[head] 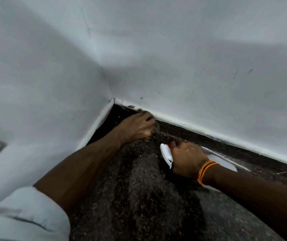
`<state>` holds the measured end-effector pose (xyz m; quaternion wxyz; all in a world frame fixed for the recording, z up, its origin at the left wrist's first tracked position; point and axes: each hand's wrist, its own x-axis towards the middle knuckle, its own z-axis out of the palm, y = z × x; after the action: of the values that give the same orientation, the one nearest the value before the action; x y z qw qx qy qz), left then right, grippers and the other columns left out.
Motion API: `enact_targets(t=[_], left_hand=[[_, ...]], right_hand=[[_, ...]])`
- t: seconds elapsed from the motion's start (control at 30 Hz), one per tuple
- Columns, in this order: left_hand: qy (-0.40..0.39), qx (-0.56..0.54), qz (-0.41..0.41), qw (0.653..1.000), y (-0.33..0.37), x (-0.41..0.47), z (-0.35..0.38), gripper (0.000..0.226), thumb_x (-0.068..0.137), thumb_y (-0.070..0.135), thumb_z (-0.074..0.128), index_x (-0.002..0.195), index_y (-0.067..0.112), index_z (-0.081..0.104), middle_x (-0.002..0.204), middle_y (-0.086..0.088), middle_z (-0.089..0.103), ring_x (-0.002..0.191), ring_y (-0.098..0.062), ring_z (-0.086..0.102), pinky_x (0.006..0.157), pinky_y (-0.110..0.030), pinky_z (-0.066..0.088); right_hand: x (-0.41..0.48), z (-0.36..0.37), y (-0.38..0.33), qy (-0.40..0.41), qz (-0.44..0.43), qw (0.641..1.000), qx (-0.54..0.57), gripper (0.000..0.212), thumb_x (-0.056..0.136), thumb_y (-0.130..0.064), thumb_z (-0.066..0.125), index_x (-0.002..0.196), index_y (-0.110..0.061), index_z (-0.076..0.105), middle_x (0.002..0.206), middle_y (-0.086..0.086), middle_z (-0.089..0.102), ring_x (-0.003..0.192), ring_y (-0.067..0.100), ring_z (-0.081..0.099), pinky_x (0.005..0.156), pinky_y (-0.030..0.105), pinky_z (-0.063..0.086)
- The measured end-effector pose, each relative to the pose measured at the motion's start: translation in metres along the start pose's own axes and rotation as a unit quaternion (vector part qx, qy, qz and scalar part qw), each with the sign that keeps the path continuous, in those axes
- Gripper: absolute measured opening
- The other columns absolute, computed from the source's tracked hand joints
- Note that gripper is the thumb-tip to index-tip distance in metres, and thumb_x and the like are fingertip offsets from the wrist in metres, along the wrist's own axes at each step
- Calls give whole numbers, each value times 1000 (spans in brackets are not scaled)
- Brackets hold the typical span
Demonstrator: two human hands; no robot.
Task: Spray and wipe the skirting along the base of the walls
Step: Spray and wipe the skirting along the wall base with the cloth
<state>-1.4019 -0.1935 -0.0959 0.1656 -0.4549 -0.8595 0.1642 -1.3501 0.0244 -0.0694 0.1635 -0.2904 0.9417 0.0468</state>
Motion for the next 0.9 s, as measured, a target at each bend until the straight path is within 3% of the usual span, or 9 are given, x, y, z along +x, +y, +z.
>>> enact_targets(t=[0.1,0.2,0.43,0.53,0.7,0.9], left_hand=[[-4,2,33,999,14,25,-3,21,79,1,48,80,4,68,85,-8,64,85,-30,63,66,-36,55],[9,14,52,999,2,8,7,14,81,8,54,80,7,68,86,-7,63,86,-30,61,68,-36,53],[-12,-42,-24,999,-1,-9,17,24,78,13,47,77,2,68,86,-14,64,84,-36,63,57,-39,52],[-4,-43,15,999,21,15,17,11,77,7,53,75,2,63,83,-13,59,83,-35,58,59,-39,49],[6,-23,62,998,28,38,21,17,79,3,49,70,6,63,78,-10,58,78,-32,58,60,-37,52],[-67,-12,30,997,2,4,12,24,77,9,44,71,5,68,80,-12,62,74,-34,62,50,-35,50]], right_hand=[[-5,-1,7,-3,14,1000,7,49,88,-42,54,124,-8,50,123,15,61,105,35,64,84,36,50],[-13,-4,12,-2,24,1000,1,51,88,-44,55,125,-10,50,123,14,61,106,34,63,83,36,49],[-53,1,43,6,77,997,30,55,86,-44,61,125,-8,50,124,15,60,108,35,62,82,38,49],[-65,14,47,-34,88,995,36,55,86,-42,61,126,-6,48,122,19,62,105,38,63,83,42,51],[-61,21,46,-47,83,995,29,58,84,-42,63,127,-6,48,121,19,62,102,39,64,84,44,54],[-60,3,36,1,80,996,50,58,85,-42,59,129,-6,48,124,18,59,107,37,62,87,41,51]])
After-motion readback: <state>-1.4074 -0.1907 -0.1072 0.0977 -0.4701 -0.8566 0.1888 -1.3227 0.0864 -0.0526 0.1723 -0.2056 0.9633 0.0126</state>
